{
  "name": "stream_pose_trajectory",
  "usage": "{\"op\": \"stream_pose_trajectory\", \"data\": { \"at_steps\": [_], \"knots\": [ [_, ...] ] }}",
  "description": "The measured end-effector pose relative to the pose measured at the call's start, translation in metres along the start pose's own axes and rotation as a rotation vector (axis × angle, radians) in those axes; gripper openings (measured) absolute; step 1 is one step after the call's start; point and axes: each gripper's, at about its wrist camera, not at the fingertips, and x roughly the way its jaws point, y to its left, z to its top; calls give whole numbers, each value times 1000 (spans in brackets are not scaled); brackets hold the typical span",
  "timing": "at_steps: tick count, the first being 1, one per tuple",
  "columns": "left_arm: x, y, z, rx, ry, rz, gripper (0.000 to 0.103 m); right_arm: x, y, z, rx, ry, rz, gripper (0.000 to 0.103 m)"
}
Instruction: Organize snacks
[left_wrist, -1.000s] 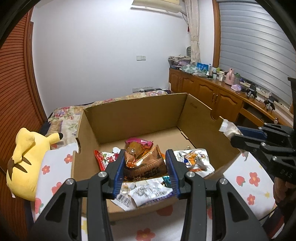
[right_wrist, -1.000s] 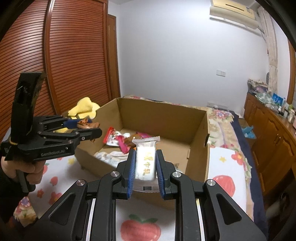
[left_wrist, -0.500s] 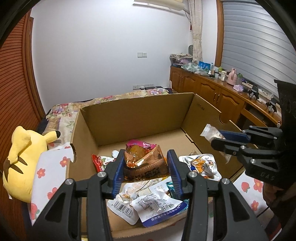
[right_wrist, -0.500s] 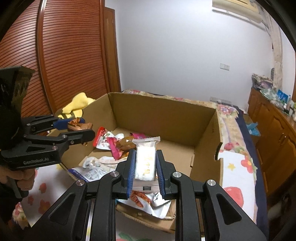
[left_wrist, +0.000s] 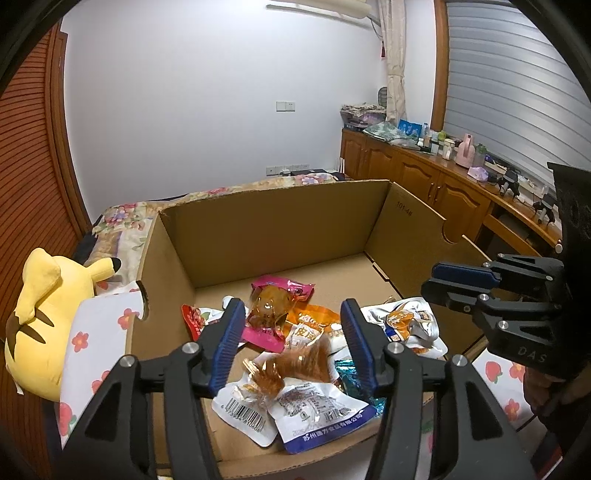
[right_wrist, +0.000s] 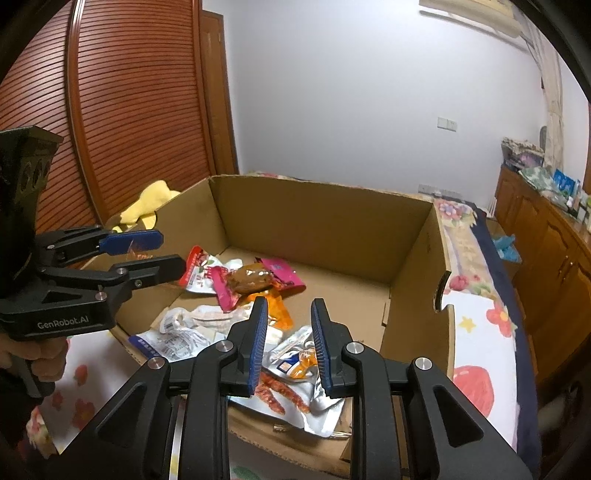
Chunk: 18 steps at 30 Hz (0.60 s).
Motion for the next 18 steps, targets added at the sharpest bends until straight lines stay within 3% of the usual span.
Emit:
{"op": "stream_pose_trajectory", "data": {
  "at_steps": [18],
  "knots": [
    [-46, -17, -16, 21, -48, 21, 71, -34, 19, -14, -2, -31, -15, 27]
  ]
}}
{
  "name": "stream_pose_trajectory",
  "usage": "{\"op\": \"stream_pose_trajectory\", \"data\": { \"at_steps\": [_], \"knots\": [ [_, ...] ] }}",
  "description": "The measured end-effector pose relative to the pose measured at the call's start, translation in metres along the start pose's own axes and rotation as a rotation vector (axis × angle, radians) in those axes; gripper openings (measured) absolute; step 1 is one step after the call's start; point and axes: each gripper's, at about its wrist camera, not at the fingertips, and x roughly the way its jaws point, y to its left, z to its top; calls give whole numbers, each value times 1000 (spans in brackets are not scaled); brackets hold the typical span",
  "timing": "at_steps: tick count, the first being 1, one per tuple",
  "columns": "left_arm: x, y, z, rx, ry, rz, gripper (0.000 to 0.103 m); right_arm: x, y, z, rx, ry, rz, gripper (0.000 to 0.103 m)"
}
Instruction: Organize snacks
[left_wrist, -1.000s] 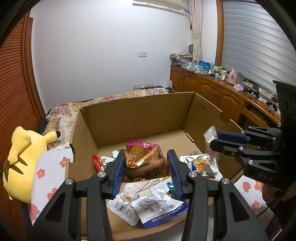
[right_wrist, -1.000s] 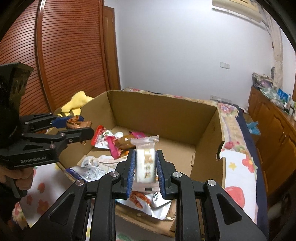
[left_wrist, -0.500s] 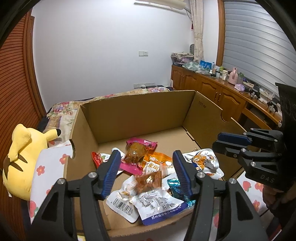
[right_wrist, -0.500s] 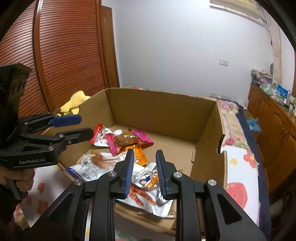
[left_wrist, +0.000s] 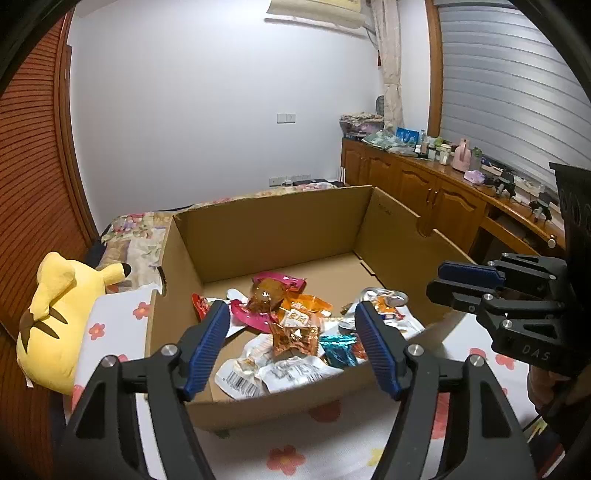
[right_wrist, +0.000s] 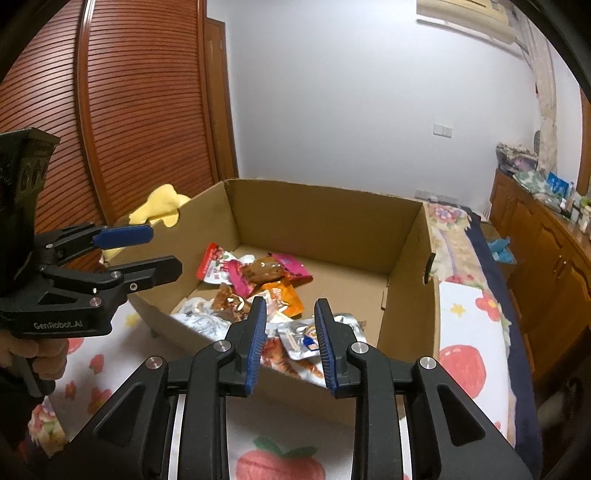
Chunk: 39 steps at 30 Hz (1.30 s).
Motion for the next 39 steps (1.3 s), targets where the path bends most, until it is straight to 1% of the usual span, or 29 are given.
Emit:
{"op": "stream_pose_trajectory", "data": {
  "at_steps": [4, 7, 13, 16, 19, 22, 27, 28, 30, 32, 37, 39],
  "knots": [
    [-15, -4, -2, 1, -17, 0, 74, -15, 5, -3, -4, -14, -9, 28],
    [-27, -9, -3, 0, -38, 9, 83, -27, 9, -4, -3, -29, -18, 31],
    [-53, -19, -6, 20, -80, 35, 85, -49, 16, -5, 2, -61, -37, 37],
    [-66, -22, -8, 23, -97, 60, 93, -59, 19, -7, 7, -79, -41, 40],
    [-78, -26, -10, 26, -118, 85, 97, -70, 22, -8, 14, -98, -47, 44],
    [-88, -29, -11, 15, -131, 99, 98, -79, 24, -9, 21, -114, -52, 53],
    [-102, -34, -15, 11, -147, 132, 99, -94, 29, -12, 37, -145, -69, 73],
    [-105, -35, -17, 8, -153, 136, 100, -97, 29, -13, 39, -151, -73, 75],
    [-110, -36, -20, 1, -160, 132, 100, -102, 31, -14, 45, -165, -83, 83],
    [-116, -36, -23, -8, -163, 128, 100, -107, 33, -15, 51, -182, -92, 88],
    [-125, -36, -29, -29, -175, 146, 100, -118, 43, -19, 49, -218, -139, 94],
    [-129, -35, -32, -43, -178, 150, 100, -121, 45, -22, 57, -225, -150, 101]
  ]
}}
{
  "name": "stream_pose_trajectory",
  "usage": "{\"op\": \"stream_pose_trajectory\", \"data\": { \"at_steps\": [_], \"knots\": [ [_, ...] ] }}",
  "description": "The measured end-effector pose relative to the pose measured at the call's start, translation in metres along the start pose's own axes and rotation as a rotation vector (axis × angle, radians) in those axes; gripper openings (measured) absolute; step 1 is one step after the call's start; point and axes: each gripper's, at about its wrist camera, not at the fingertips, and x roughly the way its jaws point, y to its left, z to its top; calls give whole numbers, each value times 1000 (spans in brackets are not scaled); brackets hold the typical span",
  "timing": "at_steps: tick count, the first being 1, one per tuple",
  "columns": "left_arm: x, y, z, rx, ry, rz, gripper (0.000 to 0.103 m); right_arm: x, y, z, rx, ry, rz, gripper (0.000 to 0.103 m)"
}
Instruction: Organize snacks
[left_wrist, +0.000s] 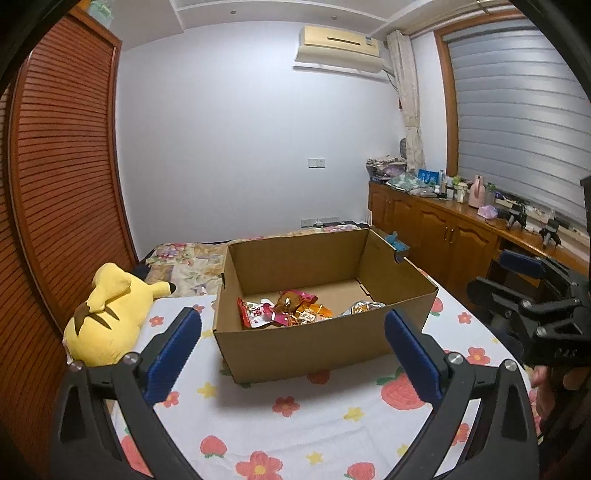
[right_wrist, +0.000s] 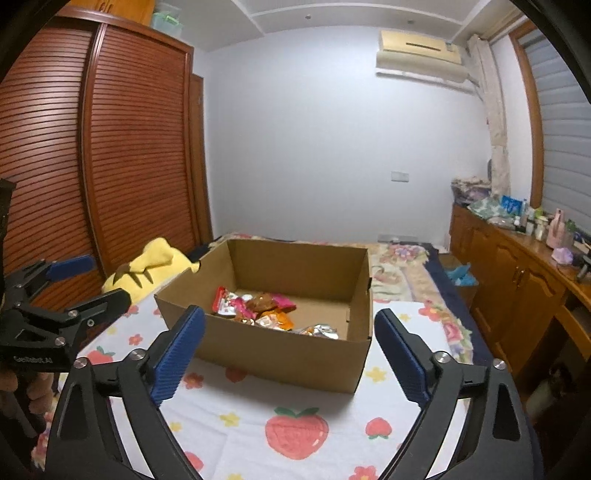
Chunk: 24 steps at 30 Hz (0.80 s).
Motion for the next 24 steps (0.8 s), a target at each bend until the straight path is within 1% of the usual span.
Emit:
{"op": "stream_pose_trajectory", "data": {
  "at_steps": [2, 4, 10, 15, 24],
  "knots": [
    [-4, -2, -3, 14, -8, 49, 100, -2, 1, -2, 6, 10, -9, 102],
    [-8, -4, -6, 31, -13, 68, 100, -4, 1, -4, 13, 13, -17, 102],
    [-21, -1, -15, -7, -10, 38, 101, -14, 4, -14, 36, 12, -18, 102],
    [-27, 1, -21, -24, -6, 32, 101, -23, 4, -23, 53, 10, -31, 102],
    [-26, 4, -34, -30, 18, 44, 101, -29, 2, -37, 73, 19, -58, 102]
  ]
}}
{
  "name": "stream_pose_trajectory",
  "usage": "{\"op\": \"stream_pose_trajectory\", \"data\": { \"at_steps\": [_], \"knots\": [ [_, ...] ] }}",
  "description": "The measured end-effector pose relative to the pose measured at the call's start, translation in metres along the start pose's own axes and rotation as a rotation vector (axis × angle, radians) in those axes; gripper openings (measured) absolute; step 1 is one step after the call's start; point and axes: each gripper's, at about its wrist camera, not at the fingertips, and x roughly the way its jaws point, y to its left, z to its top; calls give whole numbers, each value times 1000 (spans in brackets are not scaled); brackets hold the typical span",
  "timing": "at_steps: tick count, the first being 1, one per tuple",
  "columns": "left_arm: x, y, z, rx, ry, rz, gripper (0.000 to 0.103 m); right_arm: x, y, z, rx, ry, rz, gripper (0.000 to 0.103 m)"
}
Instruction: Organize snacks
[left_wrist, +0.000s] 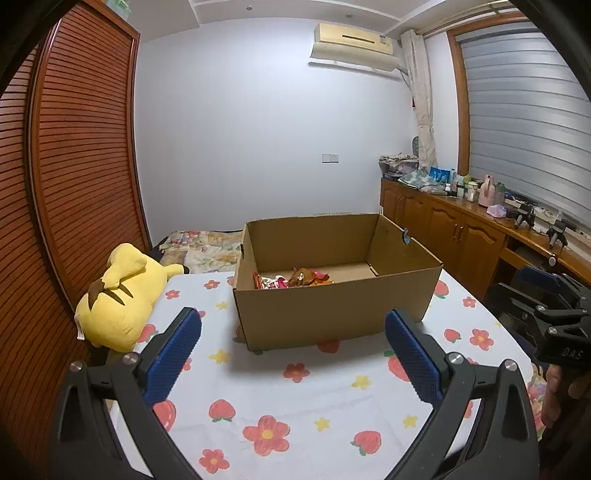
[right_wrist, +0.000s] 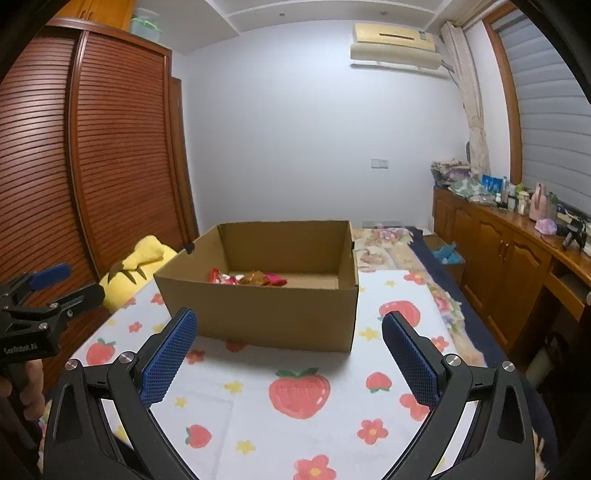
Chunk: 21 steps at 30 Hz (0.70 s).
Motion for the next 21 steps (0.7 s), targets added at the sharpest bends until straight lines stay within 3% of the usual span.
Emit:
{"op": "stream_pose_trajectory", "data": {
  "at_steps": [21],
  "knots": [
    [4, -1, -10, 0, 10, -1, 101, 0, 1, -3, -3, 1, -16, 102]
  ]
}}
